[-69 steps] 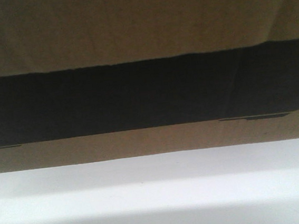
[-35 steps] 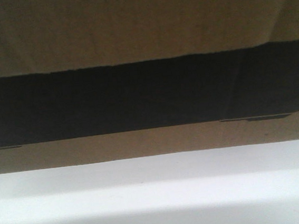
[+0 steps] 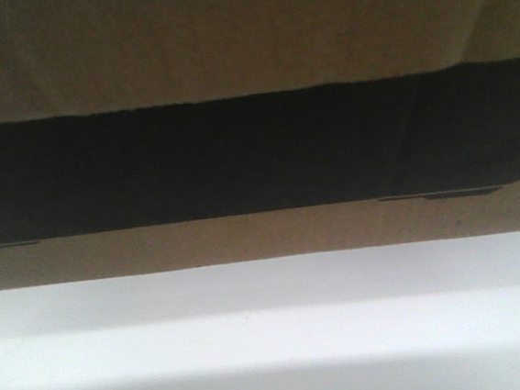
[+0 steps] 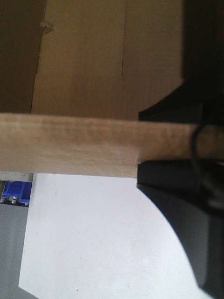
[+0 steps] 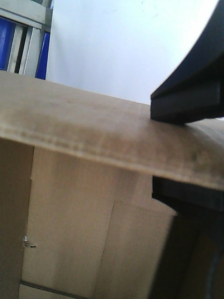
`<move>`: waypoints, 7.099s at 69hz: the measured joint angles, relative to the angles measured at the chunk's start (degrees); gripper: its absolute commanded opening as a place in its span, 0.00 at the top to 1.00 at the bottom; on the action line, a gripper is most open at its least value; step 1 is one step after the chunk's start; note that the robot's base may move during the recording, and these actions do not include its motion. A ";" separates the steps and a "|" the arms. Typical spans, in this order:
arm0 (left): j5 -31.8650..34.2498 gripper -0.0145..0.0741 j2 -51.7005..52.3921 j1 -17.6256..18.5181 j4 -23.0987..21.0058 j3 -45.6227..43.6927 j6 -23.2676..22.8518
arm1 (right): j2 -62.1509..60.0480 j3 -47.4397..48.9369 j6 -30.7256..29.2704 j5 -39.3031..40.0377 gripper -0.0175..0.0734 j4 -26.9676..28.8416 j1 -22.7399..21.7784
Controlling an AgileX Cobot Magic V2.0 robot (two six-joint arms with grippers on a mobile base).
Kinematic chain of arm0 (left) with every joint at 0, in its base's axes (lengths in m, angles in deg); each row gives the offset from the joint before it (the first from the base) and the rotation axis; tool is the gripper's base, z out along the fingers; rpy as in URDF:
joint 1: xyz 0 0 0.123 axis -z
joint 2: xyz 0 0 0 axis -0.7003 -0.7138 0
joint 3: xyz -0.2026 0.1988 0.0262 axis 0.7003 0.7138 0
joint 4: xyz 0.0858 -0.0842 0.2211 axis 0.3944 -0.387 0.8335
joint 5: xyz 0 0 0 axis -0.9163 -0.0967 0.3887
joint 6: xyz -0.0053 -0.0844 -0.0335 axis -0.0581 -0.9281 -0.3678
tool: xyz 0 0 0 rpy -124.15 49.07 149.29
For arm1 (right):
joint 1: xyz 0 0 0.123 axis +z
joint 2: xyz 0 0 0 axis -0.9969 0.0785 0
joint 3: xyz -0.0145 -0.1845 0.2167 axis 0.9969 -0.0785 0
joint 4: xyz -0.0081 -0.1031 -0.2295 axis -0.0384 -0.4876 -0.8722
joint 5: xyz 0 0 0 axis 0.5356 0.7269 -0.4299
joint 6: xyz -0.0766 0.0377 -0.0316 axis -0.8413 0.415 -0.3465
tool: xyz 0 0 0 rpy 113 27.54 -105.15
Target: Grab box from left shelf to table start
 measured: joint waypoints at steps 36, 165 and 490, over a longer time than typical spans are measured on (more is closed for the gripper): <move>-1.45 0.95 -15.74 0.00 1.90 -4.51 0.71 | 17.49 6.84 0.45 -7.35 0.73 -1.39 0.00; 4.98 0.22 -43.74 0.37 -3.63 -6.15 2.24 | 45.33 10.59 -0.07 -3.40 0.27 -5.04 -0.09; 54.33 0.95 30.38 0.42 6.43 59.09 2.95 | -26.60 -36.47 2.35 30.38 0.74 -11.55 -0.01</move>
